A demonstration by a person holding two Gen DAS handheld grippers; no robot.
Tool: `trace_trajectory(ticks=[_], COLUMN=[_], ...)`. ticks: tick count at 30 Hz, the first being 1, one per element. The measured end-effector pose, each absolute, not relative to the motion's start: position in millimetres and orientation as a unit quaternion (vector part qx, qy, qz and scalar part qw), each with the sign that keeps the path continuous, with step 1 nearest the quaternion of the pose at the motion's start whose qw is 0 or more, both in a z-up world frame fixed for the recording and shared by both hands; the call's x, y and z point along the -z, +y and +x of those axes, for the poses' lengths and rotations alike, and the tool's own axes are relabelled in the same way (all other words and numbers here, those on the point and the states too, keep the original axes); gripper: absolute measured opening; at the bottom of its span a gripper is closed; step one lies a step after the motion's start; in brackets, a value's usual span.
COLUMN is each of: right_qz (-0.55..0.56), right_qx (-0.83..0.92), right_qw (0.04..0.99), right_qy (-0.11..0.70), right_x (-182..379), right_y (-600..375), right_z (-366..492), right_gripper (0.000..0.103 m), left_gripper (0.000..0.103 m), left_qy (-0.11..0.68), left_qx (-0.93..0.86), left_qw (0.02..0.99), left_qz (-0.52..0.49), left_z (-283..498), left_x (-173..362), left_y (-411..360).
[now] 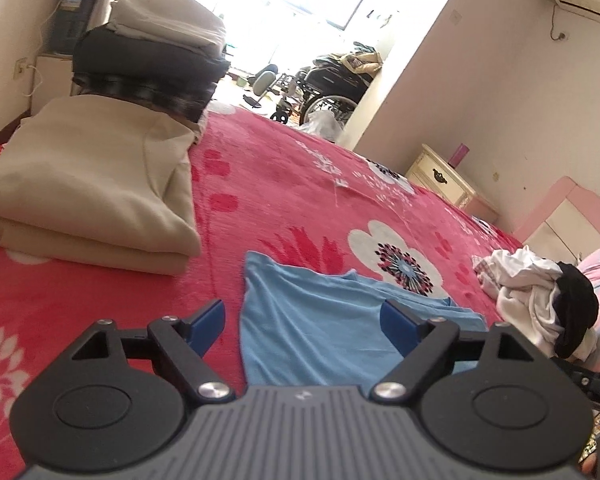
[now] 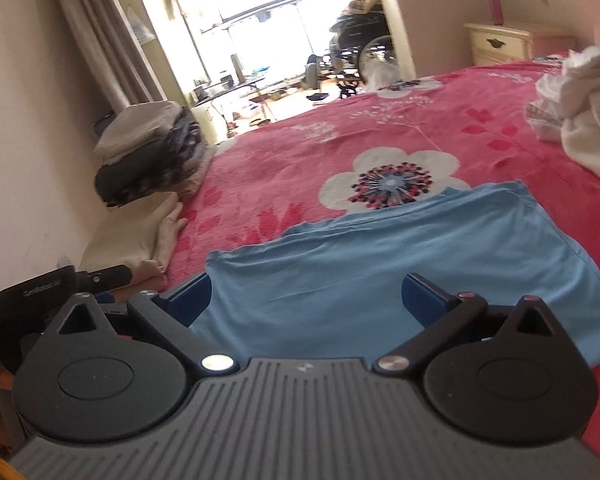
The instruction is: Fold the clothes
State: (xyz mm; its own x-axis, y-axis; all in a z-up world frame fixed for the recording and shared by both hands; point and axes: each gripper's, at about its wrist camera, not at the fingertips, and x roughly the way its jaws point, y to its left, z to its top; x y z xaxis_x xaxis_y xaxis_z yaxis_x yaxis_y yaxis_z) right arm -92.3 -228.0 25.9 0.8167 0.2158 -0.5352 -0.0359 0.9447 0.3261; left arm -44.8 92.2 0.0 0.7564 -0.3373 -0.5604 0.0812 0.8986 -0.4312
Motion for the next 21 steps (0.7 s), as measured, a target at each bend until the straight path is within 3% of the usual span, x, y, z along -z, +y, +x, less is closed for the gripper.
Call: trace_trajectory(ticks=[8, 15, 21], right_qz=[0.120, 0.082, -0.051], right_qx=[-0.082, -0.097, -0.182], right_qw=[0.956, 0.943, 0.931], right_qy=[0.255, 0.307, 0.313], right_x=[-31.2, -13.4, 11.9], right_y=[-206.2, -193.3, -144.7], right_z=[-101.0, -91.5, -95.3], right_gripper=[0.102, 0.102, 0.102], left_gripper=[0.086, 0.087, 0.087], left_qy=[0.324, 0.337, 0.360], left_qx=[0.105, 0.074, 0.029], left_qw=[0.921, 0.919, 0.916], left_qz=[-0.188, -0.191, -0.176], left_z=[-48.6, -49.3, -47.5], left_x=[0.1, 5.7, 10.7], left_y=[102.7, 115.7, 130.8])
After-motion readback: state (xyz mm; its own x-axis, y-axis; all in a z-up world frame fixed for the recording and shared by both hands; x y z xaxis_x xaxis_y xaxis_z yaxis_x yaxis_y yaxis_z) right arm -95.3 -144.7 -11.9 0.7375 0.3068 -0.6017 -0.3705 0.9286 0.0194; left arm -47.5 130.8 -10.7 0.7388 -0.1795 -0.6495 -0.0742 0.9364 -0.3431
